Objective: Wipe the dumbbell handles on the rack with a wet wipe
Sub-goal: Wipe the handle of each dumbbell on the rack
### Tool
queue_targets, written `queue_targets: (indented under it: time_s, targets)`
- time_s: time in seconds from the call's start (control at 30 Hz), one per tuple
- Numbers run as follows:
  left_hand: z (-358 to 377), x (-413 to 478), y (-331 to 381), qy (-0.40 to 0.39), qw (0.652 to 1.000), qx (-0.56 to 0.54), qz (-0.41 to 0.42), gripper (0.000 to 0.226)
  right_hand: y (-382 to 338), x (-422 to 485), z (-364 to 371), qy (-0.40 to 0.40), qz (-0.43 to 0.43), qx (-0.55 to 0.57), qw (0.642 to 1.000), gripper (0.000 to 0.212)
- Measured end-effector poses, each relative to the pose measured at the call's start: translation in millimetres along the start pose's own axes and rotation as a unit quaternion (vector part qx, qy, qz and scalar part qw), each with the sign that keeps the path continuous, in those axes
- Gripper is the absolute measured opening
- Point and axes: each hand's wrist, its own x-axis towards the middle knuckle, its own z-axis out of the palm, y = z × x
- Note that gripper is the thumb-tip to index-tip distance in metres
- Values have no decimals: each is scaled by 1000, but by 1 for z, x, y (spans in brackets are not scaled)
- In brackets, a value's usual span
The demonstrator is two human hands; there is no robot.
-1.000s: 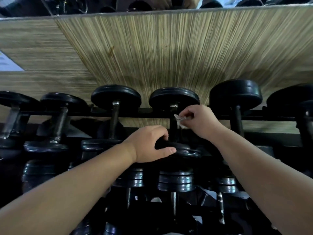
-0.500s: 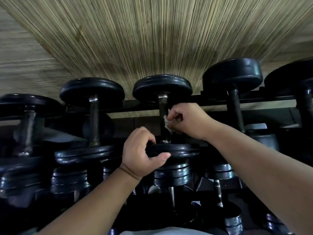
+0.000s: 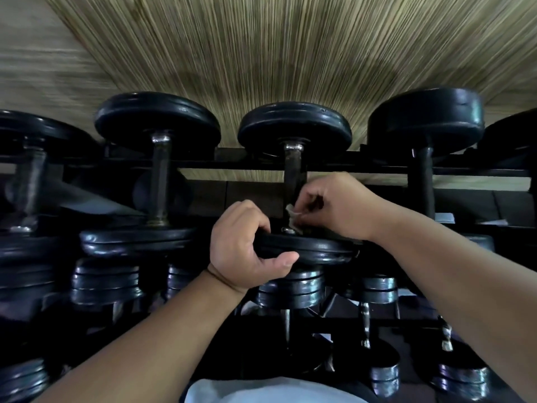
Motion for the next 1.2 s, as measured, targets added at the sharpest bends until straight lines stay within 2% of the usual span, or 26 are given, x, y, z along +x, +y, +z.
queue_targets:
  time_s: [0.2,0.27,0.33,0.4,0.57,0.63,0.73,0.93,1.0,1.1,1.2]
  targets:
    - [2,1,0,9,1000,11,10,79,-6,10,1,200,45,77,976,12]
    - [1,1,-1,8,1000,14,8,79,-3,5,6,182,45,81,979,12]
    - [1,1,-1,4,1000,18,4,79,0,-1,10,131,49,82,987,11]
    - [0,1,0,-1,1000,21,-2,79,2,-4,11,116,65,119,984,15]
    - [0,1,1,-5,1000,25,-5,80,6,19,8,240,142,199,939,12]
    - [-1,2,0,-8,1000,25,-4,80,10,27,7,245,144,258,924,12]
    - [-1,2,0,-10,1000,20,-5,81,13,19,9,206,130,312,918,10]
    - [-2,2,2,-15,1000,22,-10,82,20,-8,23,112,119,295,941,11]
    - [-3,3,3,-21,999,23,-12,82,18,-5,23,139,120,316,931,13]
    - [-4,4,4,-31,999,24,-13,82,11,15,15,230,115,348,902,12]
    - [-5,4,5,-38,999,27,-14,82,5,30,10,273,103,315,903,10]
